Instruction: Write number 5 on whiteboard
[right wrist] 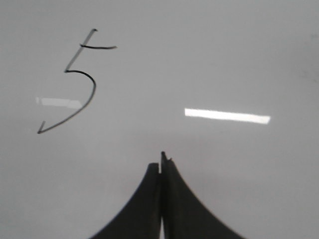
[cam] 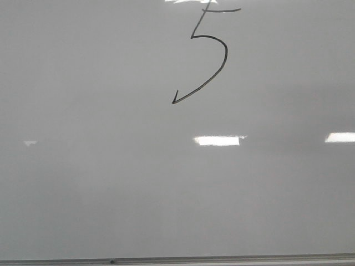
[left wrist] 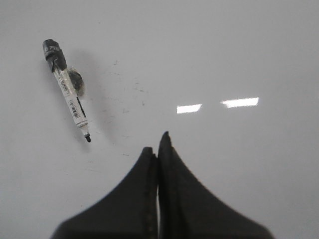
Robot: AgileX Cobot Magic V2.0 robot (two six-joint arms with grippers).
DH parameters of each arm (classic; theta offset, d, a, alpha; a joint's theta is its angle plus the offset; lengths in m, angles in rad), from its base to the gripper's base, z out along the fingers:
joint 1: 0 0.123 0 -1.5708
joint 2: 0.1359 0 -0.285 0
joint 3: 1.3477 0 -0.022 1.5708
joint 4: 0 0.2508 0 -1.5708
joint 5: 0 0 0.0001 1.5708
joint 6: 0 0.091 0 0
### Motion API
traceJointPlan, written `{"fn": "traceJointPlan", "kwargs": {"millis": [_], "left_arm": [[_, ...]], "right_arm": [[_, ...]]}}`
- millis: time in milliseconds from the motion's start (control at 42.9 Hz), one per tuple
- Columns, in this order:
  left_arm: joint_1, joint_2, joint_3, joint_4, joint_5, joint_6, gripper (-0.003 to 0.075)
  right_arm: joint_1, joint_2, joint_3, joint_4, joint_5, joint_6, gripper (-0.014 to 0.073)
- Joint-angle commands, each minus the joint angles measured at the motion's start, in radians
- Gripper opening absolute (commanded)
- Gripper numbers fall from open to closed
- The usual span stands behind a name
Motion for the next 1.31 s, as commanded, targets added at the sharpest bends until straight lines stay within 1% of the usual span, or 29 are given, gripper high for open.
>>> {"fn": "traceJointPlan", "kwargs": {"millis": [0, 93, 303, 350, 489, 1282], "left_arm": [[0.000, -0.015, 0.006, -0.009, -0.093, -0.008, -0.0020], [0.000, -0.015, 0.006, -0.009, -0.093, -0.008, -0.0020], [0.000, -0.015, 0.006, -0.009, -0.093, -0.008, -0.0020], [0.000, -0.015, 0.006, -0.009, -0.093, -0.008, -0.0020], [0.000, -0.015, 0.006, -0.009, -0.095, -0.008, -0.0020], [0.000, -0.015, 0.006, -0.009, -0.095, -0.008, -0.0020]], "right_arm": [[-0.034, -0.027, 0.029, -0.096, -0.079, 0.103, -0.0060], [-0.066, -0.081, 0.103, -0.126, -0.087, 0.103, -0.0060], [-0.111, -0.212, 0.240, -0.127, -0.081, 0.103, -0.0060], [-0.111, -0.227, 0.237, -0.128, -0.035, 0.103, -0.0060], [-0.111, -0.222, 0.238, -0.128, -0.013, 0.103, -0.0060], [-0.111, -0.222, 0.238, -0.128, -0.014, 0.103, -0.0060]]}}
